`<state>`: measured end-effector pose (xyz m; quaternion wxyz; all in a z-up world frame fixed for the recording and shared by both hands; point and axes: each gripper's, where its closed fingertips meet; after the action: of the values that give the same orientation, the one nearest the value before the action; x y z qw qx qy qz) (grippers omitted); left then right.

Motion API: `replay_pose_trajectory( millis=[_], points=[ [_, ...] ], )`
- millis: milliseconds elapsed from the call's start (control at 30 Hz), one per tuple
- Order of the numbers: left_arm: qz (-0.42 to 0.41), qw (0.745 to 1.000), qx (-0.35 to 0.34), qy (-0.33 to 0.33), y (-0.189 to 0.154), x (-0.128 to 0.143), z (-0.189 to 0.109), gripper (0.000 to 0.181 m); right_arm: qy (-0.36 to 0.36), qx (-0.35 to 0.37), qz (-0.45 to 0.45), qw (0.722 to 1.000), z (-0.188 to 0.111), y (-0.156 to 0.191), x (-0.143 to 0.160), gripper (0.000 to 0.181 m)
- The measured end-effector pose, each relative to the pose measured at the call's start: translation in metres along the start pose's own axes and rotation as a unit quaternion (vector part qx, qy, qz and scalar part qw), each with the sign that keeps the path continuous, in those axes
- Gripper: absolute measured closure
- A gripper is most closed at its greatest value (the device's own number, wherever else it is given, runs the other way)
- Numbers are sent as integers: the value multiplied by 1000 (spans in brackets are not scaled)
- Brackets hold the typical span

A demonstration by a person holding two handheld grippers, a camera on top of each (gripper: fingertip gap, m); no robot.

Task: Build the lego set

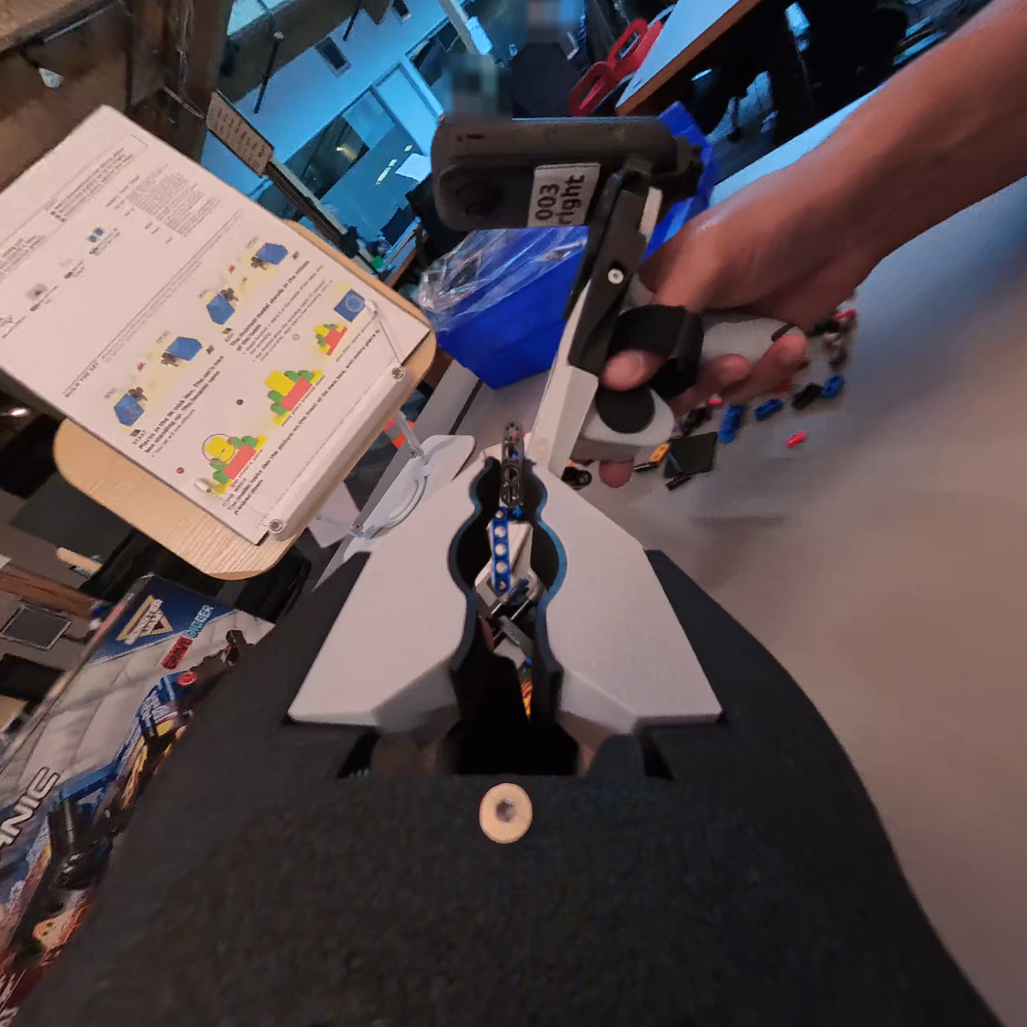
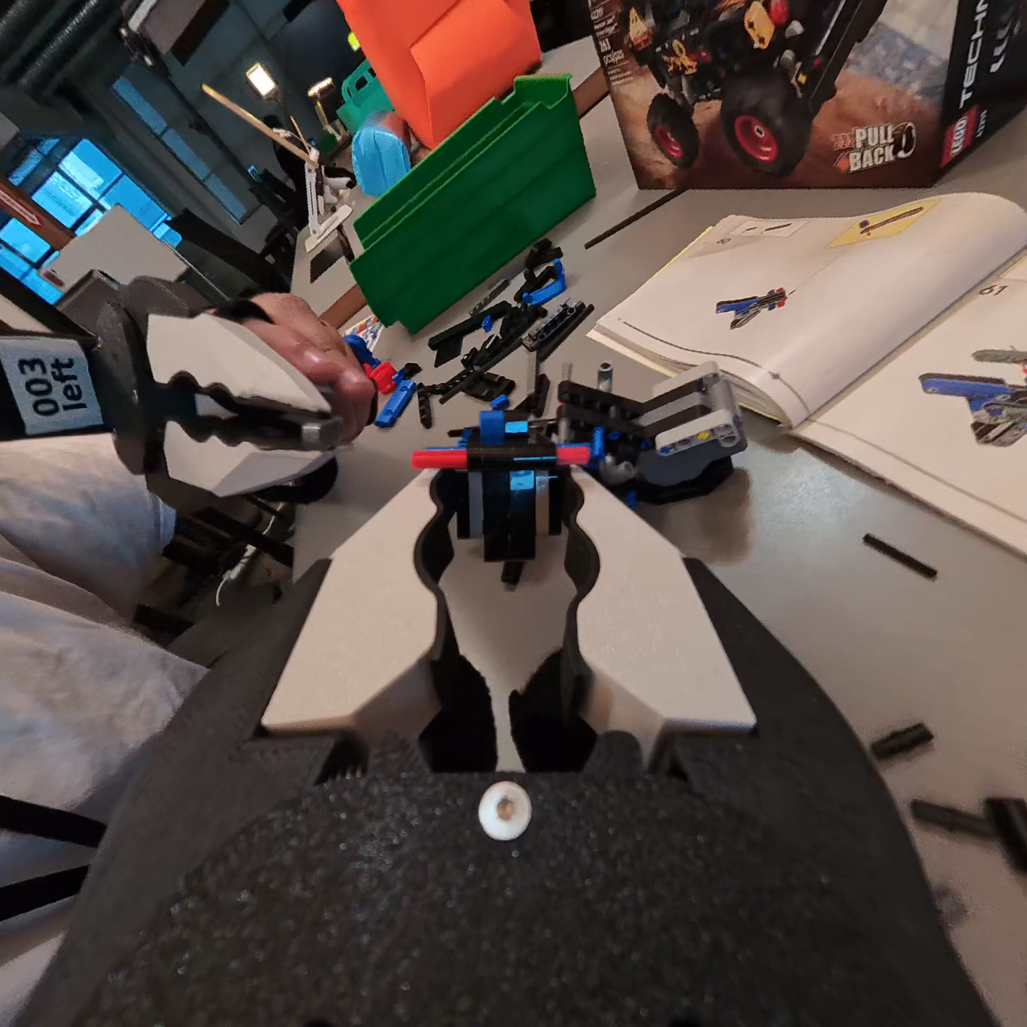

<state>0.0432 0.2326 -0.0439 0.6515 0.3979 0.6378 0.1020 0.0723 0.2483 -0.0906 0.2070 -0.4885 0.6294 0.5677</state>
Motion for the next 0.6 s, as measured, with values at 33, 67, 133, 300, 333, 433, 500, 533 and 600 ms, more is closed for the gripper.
replay_pose_trajectory(
  millis=[33, 67, 133, 300, 333, 433, 500, 533, 600],
  points=[
    [5, 1000, -13, -6, 1, 3, 2, 176, 0, -2, -4, 1000, 2, -3, 0, 146],
    [8, 1000, -19, -5, -1, 8, 4, 176, -5, -1, -8, 1000, 4, -6, 0, 146],
    [11, 1000, -20, 9, -7, 16, 5, 176, -23, 4, -7, 1000, 5, -11, 0, 146],
    [17, 1000, -16, 1, -17, 16, 4, 176, -1, 22, -35, 999, 10, -6, 12, 146],
    [26, 1000, -15, 9, -19, 21, 5, 176, 7, 16, -44, 999, 13, -2, 16, 146],
    [24, 1000, -5, 10, -25, 30, 4, 176, 20, 14, -67, 997, 18, 3, 23, 146],
    [24, 1000, 1, 14, -26, 33, 3, 176, 24, 14, -72, 997, 20, 2, 26, 146],
    [31, 999, -6, 16, -24, 34, 3, 176, 27, 12, -70, 997, 20, 1, 28, 146],
    [32, 999, -5, 25, -24, 38, 3, 176, 34, 13, -67, 997, 22, 0, 31, 146]
  ],
)
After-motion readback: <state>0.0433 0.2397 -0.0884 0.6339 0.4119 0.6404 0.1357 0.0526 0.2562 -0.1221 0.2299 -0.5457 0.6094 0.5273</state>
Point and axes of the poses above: each gripper's, where its closed fingertips meet, z out along the fingers, x out of its underside, y = z × x across the jaws, and after that the axes turned 2 degrees about -x, right-handed
